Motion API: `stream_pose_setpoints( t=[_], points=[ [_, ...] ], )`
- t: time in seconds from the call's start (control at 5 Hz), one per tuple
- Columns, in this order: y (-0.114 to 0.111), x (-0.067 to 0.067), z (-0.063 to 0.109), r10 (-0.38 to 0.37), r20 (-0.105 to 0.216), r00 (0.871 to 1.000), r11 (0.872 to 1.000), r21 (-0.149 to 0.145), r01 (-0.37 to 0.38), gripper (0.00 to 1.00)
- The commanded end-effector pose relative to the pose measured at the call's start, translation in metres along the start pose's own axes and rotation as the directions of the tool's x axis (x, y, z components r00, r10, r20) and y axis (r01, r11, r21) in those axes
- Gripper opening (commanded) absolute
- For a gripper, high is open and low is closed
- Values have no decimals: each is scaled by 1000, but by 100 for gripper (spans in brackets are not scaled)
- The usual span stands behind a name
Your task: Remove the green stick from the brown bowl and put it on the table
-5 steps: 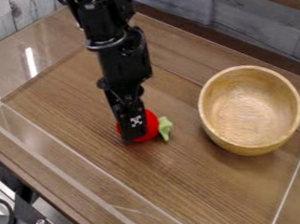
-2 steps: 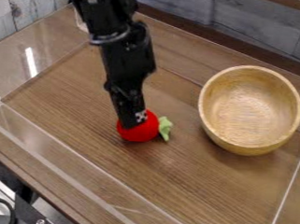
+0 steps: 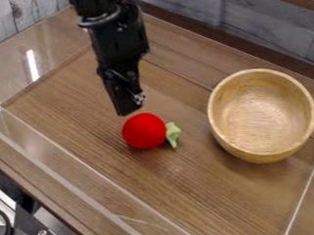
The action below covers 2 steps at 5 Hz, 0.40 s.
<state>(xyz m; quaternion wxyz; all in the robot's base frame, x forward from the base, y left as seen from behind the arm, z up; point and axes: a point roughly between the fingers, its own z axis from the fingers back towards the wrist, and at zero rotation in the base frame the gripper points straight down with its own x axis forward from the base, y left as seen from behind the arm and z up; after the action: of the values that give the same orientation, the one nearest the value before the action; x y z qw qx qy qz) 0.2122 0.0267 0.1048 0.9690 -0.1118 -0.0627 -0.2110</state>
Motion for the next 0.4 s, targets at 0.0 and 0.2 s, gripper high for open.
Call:
stream_pose_setpoints(
  t=[0.0, 0.2],
  points=[
    [10, 3, 12, 34, 47, 998, 999, 34, -36, 0],
    [13, -3, 13, 73, 58, 996, 997, 37, -75, 0]
  ],
)
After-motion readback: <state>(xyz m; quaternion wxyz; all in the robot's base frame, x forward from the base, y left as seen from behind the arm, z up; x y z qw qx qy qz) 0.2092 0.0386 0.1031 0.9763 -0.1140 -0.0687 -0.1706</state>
